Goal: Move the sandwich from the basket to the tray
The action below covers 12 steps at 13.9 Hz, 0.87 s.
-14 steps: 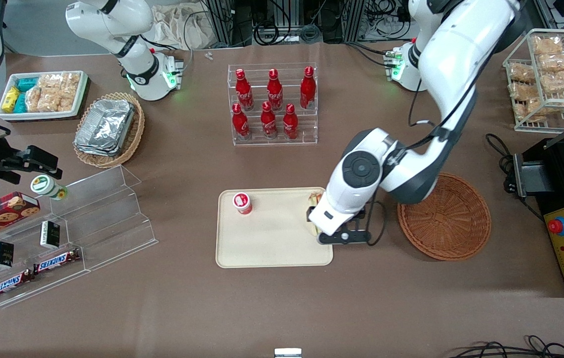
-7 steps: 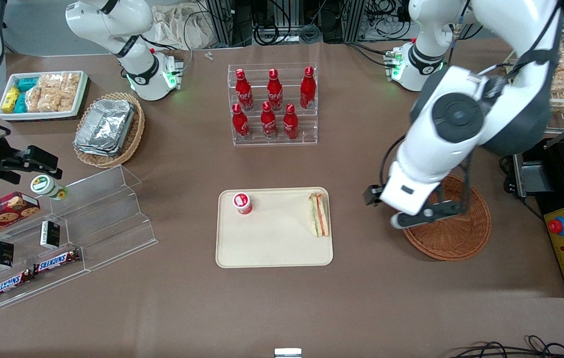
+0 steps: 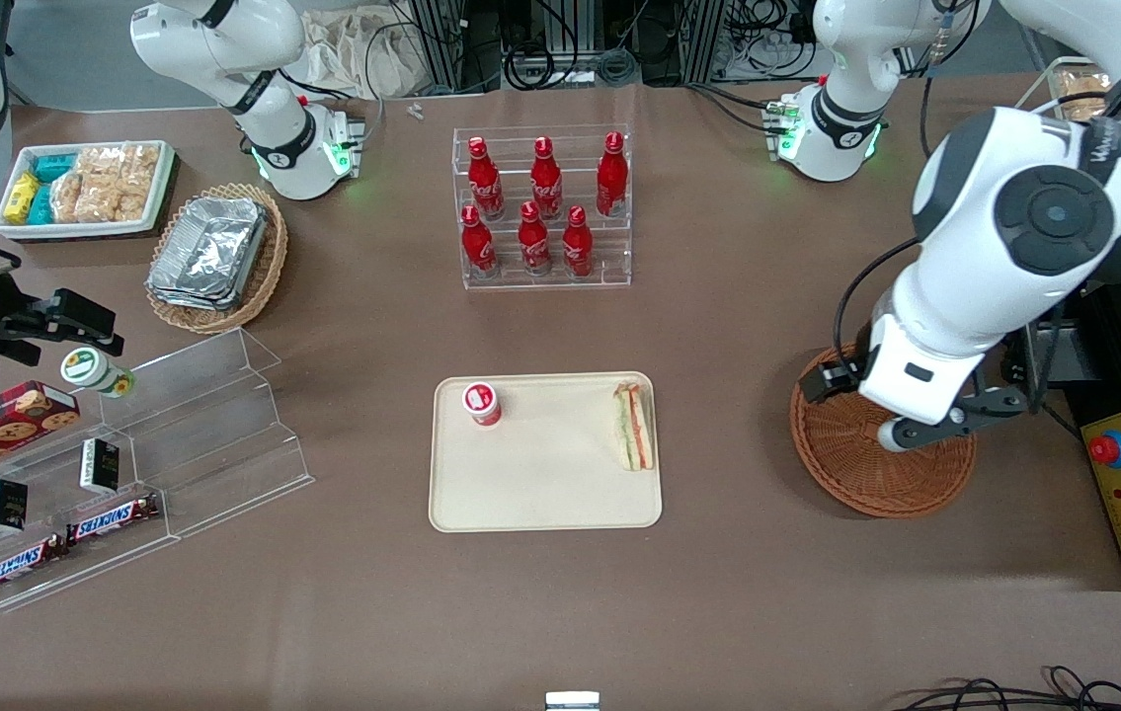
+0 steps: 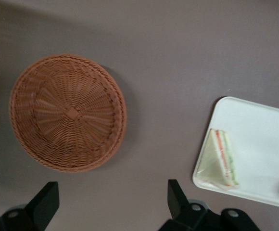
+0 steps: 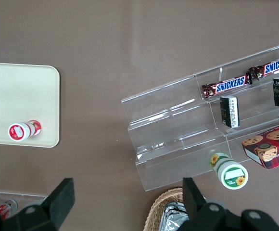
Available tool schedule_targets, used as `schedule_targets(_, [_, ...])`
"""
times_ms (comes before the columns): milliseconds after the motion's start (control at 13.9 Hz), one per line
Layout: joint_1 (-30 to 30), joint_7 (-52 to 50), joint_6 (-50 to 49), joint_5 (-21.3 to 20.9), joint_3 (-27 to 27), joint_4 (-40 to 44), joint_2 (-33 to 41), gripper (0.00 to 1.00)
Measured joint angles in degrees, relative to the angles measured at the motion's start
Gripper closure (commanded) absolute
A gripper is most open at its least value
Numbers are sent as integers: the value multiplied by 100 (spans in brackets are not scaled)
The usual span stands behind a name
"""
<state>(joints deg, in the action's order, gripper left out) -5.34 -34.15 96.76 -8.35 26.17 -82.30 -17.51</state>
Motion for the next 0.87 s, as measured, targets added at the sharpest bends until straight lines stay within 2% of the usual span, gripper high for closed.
schedule_targets(144, [131,786,7,422,-583,-340,351,0])
schedule_targets(361, [629,1426,207,611,-1503,-1039,974,0])
schedule_targets(577, [759,1829,425,613,-1664,-1754,1433,0])
schedule_targets(866, [579,2525,410,613,-1769,-1868,1495,0])
